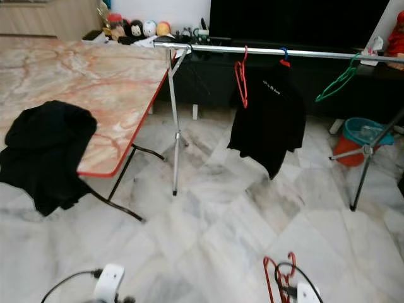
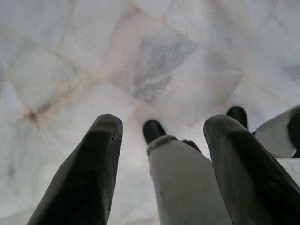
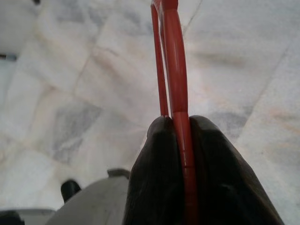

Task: Hang hanger

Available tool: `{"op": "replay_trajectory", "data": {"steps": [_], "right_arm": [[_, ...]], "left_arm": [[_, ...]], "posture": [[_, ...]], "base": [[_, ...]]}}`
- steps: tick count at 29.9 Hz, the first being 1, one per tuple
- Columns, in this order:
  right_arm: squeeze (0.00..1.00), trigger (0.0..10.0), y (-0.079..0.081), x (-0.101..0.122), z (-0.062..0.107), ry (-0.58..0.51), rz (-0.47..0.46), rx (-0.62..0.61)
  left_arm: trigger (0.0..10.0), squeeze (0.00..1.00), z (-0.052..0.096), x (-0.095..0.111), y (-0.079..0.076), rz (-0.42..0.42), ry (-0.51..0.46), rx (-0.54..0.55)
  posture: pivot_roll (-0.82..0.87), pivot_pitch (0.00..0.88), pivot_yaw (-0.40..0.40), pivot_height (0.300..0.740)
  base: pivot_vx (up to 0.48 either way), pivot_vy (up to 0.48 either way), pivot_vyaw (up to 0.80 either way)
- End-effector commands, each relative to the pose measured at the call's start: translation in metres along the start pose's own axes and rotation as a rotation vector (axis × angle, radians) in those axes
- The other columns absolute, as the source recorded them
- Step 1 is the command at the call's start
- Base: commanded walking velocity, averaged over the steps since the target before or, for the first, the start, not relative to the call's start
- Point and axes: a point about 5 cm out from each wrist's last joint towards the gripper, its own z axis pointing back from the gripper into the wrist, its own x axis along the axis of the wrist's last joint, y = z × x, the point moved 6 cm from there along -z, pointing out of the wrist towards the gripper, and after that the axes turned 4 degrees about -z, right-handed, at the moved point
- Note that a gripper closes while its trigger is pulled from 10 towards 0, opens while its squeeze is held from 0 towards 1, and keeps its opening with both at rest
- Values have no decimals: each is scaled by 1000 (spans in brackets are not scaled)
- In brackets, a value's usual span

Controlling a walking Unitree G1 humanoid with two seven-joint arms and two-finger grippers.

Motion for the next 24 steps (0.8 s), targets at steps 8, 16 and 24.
{"op": "replay_trajectory", "data": {"steps": [8,16,24], "right_arm": [[0,10000,-6,-3,2,0,2,-17],[0,10000,-12,4,3,-28,-21,-42],[0,10000,-11,3,3,-25,-22,-41]], "left_arm": [[10000,0,0,-1,-3,2,4,-8],[10000,0,0,1,-2,-14,1,-11],[10000,0,-1,2,-2,-15,0,-11]], "posture": [[16,31,-31,740],[8,25,-26,740],[8,23,-25,740]], "base": [[294,0,0],[294,0,0],[296,0,0]]}}
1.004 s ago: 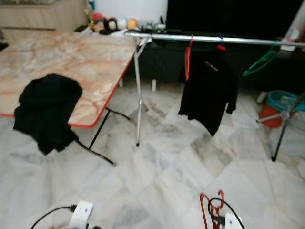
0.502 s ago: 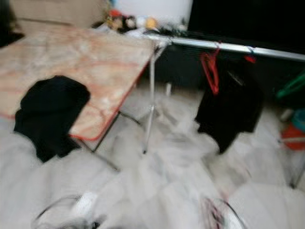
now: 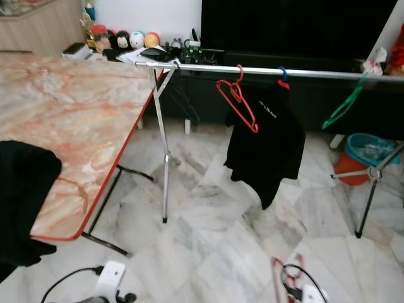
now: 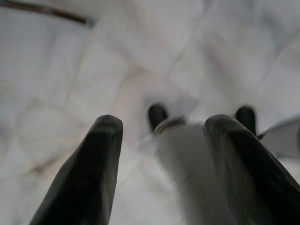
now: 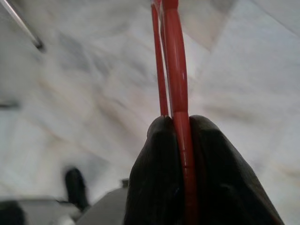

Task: Hang hanger

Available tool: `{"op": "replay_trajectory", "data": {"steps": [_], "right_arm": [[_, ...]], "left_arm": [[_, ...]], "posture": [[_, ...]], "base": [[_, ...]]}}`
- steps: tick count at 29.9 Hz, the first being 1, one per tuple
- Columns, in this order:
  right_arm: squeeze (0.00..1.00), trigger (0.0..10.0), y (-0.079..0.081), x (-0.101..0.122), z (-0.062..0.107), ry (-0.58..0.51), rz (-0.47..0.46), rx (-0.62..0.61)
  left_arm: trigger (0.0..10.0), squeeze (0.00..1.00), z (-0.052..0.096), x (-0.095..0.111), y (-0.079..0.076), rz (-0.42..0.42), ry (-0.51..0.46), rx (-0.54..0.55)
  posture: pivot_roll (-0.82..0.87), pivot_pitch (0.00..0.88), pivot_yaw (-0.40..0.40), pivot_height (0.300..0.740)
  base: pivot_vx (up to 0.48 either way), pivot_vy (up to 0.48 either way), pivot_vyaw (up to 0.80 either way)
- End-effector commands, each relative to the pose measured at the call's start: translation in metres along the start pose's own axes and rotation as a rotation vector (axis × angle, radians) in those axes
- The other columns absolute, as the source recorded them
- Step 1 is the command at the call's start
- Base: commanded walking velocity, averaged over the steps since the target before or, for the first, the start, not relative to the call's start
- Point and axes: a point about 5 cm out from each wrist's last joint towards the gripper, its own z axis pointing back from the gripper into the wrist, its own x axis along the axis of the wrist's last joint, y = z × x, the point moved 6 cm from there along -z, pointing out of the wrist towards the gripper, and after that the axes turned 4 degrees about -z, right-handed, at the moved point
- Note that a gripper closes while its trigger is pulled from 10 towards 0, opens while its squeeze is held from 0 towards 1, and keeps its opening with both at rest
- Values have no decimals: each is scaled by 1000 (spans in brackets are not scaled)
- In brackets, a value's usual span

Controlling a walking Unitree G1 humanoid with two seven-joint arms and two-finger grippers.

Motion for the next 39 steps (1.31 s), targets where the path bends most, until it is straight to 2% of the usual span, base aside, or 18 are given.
{"op": "replay_trajectory", "data": {"steps": [1,9,39], "right_arm": [[0,10000,-17,-6,5,14,-9,-44],[0,10000,-16,-5,5,20,7,-35],[0,10000,-13,-1,3,4,-1,-32]], "left_arm": [[10000,0,-1,2,-6,-11,3,-15],[10000,0,-1,1,-6,-11,6,-14],[10000,0,-2,4,-10,-20,4,-28]], "posture": [[8,23,-25,740],[13,18,-27,740],[-1,0,-21,740]], "base": [[296,0,-513],[297,0,-598],[299,0,0]]}}
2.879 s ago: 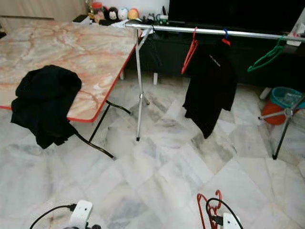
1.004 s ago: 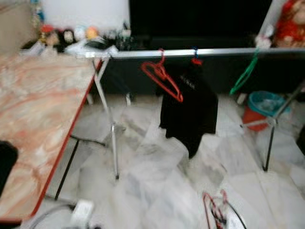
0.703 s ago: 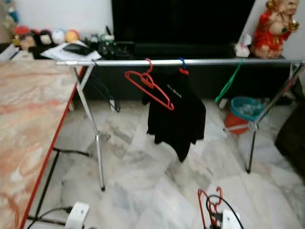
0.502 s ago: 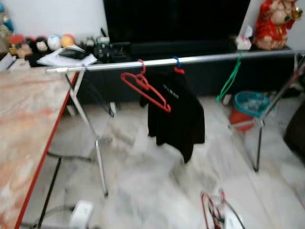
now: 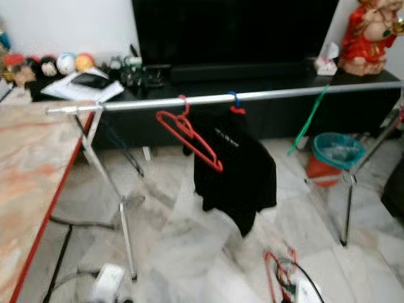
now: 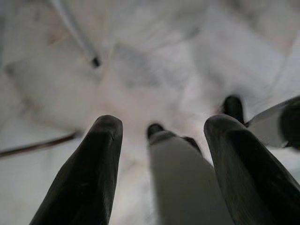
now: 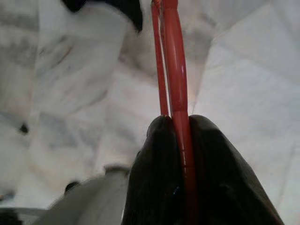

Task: Hang hanger

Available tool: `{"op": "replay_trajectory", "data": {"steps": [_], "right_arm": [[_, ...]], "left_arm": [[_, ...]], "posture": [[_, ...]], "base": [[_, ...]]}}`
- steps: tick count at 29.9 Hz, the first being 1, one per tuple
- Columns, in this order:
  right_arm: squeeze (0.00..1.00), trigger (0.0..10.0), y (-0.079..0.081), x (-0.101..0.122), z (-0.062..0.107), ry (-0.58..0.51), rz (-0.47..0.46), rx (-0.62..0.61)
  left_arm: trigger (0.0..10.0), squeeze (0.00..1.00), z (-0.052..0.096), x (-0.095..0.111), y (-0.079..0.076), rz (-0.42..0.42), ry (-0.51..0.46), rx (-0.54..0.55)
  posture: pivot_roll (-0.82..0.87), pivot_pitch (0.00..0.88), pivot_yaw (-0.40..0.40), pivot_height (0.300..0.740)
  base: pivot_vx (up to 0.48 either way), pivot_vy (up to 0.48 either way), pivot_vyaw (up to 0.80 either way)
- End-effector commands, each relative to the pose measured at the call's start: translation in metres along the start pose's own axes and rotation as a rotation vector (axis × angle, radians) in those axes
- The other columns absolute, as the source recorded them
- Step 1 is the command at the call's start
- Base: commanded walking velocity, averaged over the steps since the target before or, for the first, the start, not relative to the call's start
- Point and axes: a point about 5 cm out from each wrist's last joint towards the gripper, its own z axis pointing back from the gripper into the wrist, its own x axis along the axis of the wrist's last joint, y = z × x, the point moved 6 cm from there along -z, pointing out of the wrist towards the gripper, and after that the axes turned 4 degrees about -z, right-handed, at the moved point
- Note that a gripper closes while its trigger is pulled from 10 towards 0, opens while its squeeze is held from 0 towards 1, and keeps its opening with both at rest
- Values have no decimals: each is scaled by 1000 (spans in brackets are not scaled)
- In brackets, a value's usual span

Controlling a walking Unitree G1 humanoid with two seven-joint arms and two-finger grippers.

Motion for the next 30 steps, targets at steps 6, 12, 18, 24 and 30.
{"op": "replay_trajectory", "data": {"steps": [6,12,18,24,30], "right_arm": [[0,10000,7,3,-2,-9,-8,16],[0,10000,7,3,-2,-12,-9,16],[0,10000,8,4,-2,-16,-11,18],[0,10000,9,5,-2,-23,-15,20],[0,10000,9,4,-2,-18,-7,25]], "left_arm": [[10000,0,2,-7,13,-20,28,30],[10000,0,2,-6,13,-8,17,35],[10000,0,1,-4,9,-20,18,34],[10000,0,1,-5,6,-45,22,28],[10000,0,1,-4,6,-48,22,27]], "posture": [[-4,0,-23,740],[-7,0,-22,740],[-9,2,-18,740],[-8,0,-17,740],[-4,0,-20,740]], "base": [[199,0,0],[0,0,0],[0,0,0],[0,0,0],[0,-238,0]]}}
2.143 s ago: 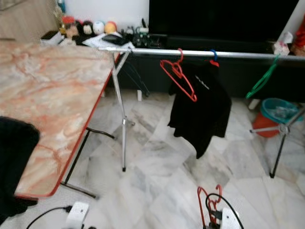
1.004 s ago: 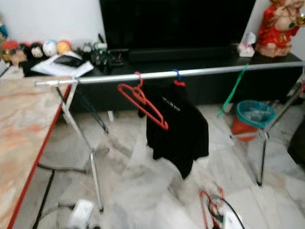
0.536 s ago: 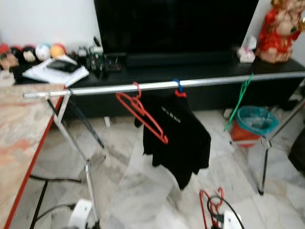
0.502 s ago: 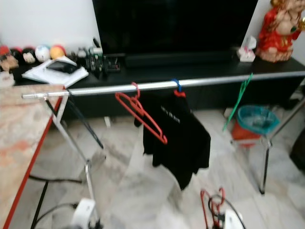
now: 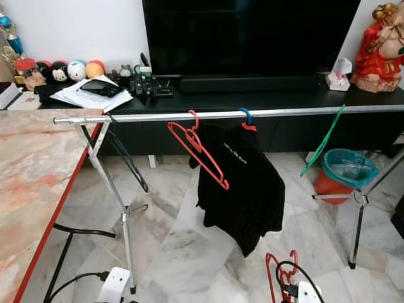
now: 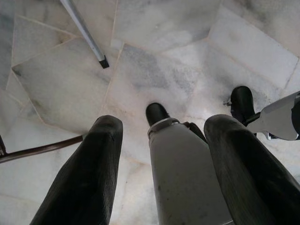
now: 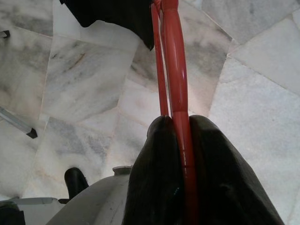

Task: Hang hanger

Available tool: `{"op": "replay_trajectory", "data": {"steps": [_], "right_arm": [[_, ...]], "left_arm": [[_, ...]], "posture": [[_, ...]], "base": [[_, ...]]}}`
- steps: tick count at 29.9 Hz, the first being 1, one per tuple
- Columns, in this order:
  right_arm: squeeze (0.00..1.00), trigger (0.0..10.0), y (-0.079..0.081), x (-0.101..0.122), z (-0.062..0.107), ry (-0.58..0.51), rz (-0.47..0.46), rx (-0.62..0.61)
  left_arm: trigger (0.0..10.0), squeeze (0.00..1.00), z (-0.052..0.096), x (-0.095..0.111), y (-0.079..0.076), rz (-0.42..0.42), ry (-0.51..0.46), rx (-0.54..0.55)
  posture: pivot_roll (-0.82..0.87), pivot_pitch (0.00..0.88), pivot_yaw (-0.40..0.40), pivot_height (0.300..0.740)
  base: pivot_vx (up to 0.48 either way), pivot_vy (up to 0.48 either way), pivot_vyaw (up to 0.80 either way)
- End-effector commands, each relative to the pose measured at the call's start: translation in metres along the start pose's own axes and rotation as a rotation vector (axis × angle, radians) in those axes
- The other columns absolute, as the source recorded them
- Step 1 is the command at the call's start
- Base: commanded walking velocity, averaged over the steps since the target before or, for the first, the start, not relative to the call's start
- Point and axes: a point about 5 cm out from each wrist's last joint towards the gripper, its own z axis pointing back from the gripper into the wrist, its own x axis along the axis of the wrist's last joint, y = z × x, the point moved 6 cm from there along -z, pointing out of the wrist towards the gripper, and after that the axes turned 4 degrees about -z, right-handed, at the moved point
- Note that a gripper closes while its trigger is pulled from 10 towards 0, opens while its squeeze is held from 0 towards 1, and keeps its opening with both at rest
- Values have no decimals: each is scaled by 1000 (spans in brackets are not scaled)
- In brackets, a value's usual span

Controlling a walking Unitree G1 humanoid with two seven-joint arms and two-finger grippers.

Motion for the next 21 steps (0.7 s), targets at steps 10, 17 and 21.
{"op": "replay_trajectory", "data": {"steps": [10,17,21], "right_arm": [[0,10000,-1,6,-1,-14,4,-2],[0,10000,1,6,-1,-18,10,7],[0,10000,1,7,-1,-21,10,8]], "left_arm": [[10000,0,-1,4,-3,-14,-4,0],[10000,0,1,-7,4,-15,13,8],[10000,0,2,-5,7,-16,12,11]], "posture": [[-6,0,-16,740],[-5,0,-15,740],[-5,0,-17,740]], "base": [[0,-285,0],[0,-280,0],[0,-268,0]]}}
